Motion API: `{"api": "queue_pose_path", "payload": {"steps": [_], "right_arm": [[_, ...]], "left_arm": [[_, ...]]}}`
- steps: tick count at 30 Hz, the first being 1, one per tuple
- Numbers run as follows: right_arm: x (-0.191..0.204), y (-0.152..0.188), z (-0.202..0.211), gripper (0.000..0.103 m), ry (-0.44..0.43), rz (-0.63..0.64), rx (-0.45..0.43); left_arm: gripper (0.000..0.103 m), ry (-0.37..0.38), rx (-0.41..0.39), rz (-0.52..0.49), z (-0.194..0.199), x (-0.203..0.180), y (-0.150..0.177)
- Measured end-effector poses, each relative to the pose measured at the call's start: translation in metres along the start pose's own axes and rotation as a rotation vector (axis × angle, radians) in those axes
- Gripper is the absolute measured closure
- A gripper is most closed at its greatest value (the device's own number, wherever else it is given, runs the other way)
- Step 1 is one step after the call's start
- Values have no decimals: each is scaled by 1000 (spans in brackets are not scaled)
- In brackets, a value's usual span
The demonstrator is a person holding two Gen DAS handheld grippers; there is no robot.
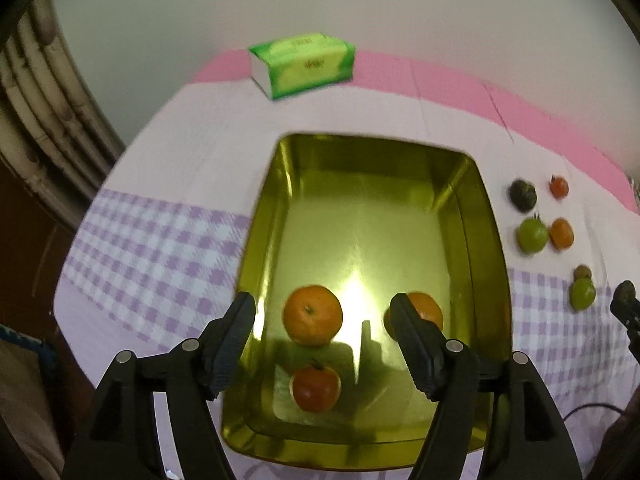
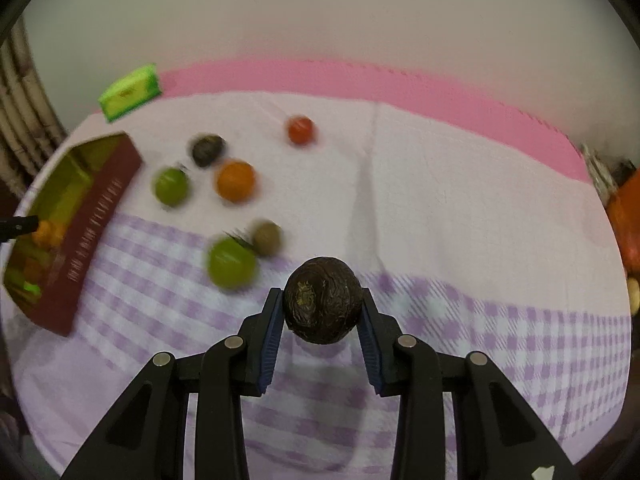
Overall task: Organize fruits
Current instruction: 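Lower the dark brown fruit into the gold tin and open the right tool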
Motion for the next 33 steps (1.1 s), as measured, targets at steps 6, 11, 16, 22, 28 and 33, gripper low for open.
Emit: {"api": "queue_pose_path", "payload": {"steps": [6, 11, 16, 22, 28, 33], "right_arm": [[96, -26, 7, 69, -179, 139, -7], [183, -27, -1, 69, -299, 266, 18], [237, -25, -29, 69, -331, 337, 77], [269, -15, -64, 69, -267, 410, 142], [280, -9, -87, 69, -230, 445, 183], [285, -7, -94, 68, -205, 471, 173]], "left_arm": [[24, -64, -47, 64, 21, 29, 2], [23, -76, -47, 116, 29, 49, 16], [23, -106, -40, 190, 24, 69, 24], [23, -87, 10, 213, 8, 74, 30], [21, -85, 15, 199, 5, 71, 30], [21, -71, 13, 202, 6, 69, 29]]}}
Point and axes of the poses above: each gripper's, at about its wrist camera, not at the fingertips, and z roughly against the way its jaws point, x to its left, y to its underside, the point moved 6 cm from there along -z, roughly the way its jaws point, and after that the axes turned 12 degrees about -z, right-handed, at the moved point
